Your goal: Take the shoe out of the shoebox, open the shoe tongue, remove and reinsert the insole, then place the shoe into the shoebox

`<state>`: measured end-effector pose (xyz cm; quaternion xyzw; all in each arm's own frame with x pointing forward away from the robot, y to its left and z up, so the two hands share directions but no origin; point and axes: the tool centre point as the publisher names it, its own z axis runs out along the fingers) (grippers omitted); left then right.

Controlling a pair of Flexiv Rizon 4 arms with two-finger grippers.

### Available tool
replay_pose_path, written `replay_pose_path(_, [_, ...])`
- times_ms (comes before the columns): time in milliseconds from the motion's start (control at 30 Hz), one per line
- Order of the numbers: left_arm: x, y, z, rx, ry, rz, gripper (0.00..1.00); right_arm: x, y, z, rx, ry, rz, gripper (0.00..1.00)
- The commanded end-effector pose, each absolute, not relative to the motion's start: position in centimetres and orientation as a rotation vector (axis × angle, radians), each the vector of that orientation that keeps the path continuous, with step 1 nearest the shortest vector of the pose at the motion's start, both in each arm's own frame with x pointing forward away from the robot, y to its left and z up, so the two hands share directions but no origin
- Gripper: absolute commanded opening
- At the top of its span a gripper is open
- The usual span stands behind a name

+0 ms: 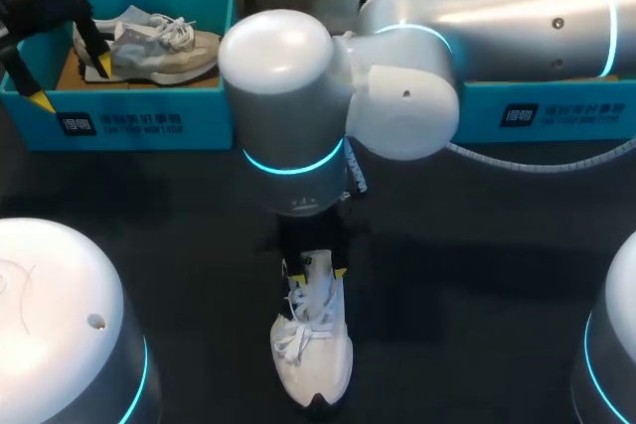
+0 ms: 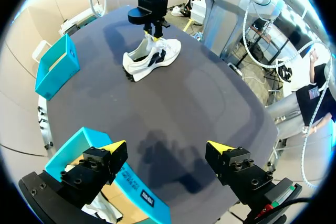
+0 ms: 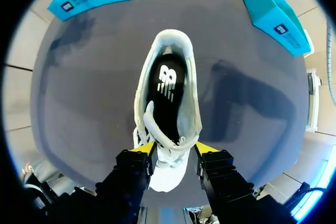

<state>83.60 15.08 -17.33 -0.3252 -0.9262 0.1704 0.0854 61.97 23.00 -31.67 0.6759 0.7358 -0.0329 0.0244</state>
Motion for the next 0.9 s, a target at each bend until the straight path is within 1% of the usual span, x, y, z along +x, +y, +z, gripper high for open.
replay_pose_path(33, [83.6, 15.1, -17.3, -0.971, -2.761, 0.502, 1.00, 60.8, 23.6, -31.3, 2.442, 1.839, -0.077, 0.42])
replay_pose_path(233, [83.6, 15.1, -17.3, -0.971, -2.761, 0.502, 1.00, 59.7, 25.1, -30.1, 2.408, 1.835, -0.060, 0.42])
replay_pose_path(367, [83.6, 15.1, -17.3, -0.971, -2.761, 0.502, 1.00, 60.3, 25.5, -30.3, 2.380, 1.855, -0.072, 0.37])
replay_pose_path(600, [83.6, 15.1, -17.3, -0.971, -2.761, 0.502, 1.00, 62.3, 24.1, -32.6, 2.390, 1.912, -0.028, 0.30])
replay_pose_path(767, [83.6, 15.1, -17.3, -0.971, -2.761, 0.502, 1.00, 63.2, 23.6, -33.3, 2.396, 1.929, -0.018, 0.27])
replay_pose_path(900, [83.6, 15.1, -17.3, -0.971, -2.761, 0.502, 1.00, 62.6, 23.8, -32.1, 2.362, 1.921, -0.021, 0.27])
